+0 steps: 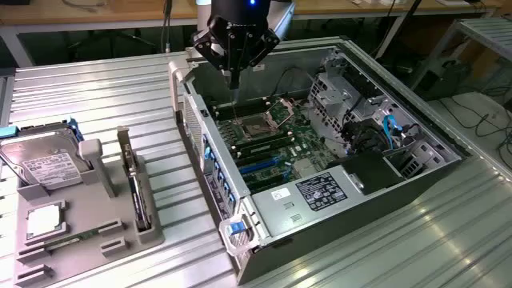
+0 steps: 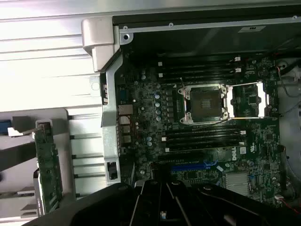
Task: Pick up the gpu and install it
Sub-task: 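Reach for the gpu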
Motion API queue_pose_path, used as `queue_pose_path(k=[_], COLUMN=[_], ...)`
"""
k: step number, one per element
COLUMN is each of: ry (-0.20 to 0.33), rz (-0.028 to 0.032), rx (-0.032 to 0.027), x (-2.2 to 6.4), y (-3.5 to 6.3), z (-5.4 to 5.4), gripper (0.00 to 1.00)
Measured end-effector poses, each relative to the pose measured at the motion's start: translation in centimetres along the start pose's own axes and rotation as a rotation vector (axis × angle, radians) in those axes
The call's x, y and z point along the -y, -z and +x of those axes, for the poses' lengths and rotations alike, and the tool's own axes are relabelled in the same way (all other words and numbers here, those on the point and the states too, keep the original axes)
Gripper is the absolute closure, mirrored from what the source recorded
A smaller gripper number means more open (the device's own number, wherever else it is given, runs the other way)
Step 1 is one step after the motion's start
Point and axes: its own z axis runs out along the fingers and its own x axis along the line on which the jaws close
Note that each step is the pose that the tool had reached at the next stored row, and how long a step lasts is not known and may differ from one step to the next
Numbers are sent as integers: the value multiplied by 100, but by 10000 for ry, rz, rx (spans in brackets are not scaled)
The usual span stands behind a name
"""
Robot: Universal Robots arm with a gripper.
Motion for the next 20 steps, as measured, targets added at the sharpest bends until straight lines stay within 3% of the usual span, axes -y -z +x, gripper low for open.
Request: queue_pose_path(k=[20], ry=[0], rz=[0], rx=[0], x=[21], y=[4], z=[139], gripper=[89])
